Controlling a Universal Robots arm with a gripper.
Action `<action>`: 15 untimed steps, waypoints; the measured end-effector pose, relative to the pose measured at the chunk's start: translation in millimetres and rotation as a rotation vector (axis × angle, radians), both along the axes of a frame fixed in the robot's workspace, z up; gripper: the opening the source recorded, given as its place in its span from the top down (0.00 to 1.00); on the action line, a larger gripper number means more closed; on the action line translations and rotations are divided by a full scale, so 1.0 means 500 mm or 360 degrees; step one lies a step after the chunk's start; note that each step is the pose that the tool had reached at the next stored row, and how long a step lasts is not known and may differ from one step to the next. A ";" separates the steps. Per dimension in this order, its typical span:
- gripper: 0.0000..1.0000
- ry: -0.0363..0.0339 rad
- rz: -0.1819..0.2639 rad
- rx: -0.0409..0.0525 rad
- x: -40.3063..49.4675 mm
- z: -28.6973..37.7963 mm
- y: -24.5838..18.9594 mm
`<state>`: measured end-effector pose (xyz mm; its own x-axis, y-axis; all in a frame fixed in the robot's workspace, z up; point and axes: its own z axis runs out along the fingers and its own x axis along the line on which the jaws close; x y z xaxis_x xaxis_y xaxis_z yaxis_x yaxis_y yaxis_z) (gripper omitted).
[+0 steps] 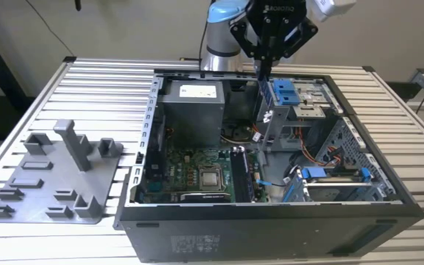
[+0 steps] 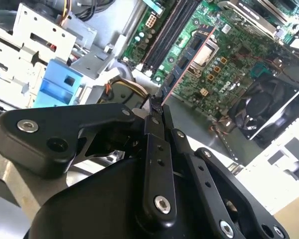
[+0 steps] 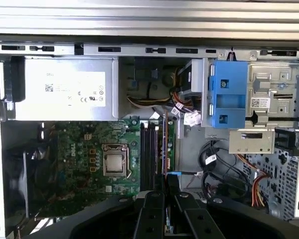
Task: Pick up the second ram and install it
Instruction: 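Insert the second ram into the second slot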
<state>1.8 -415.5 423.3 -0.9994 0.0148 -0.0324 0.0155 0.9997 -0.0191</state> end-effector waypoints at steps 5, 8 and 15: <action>0.86 0.0021 -0.0036 0.0000 0.002 -0.002 -0.0001; 0.86 0.0021 -0.0087 0.0000 0.003 -0.004 -0.0001; 0.86 0.0021 -0.0094 0.0001 0.005 -0.007 -0.0002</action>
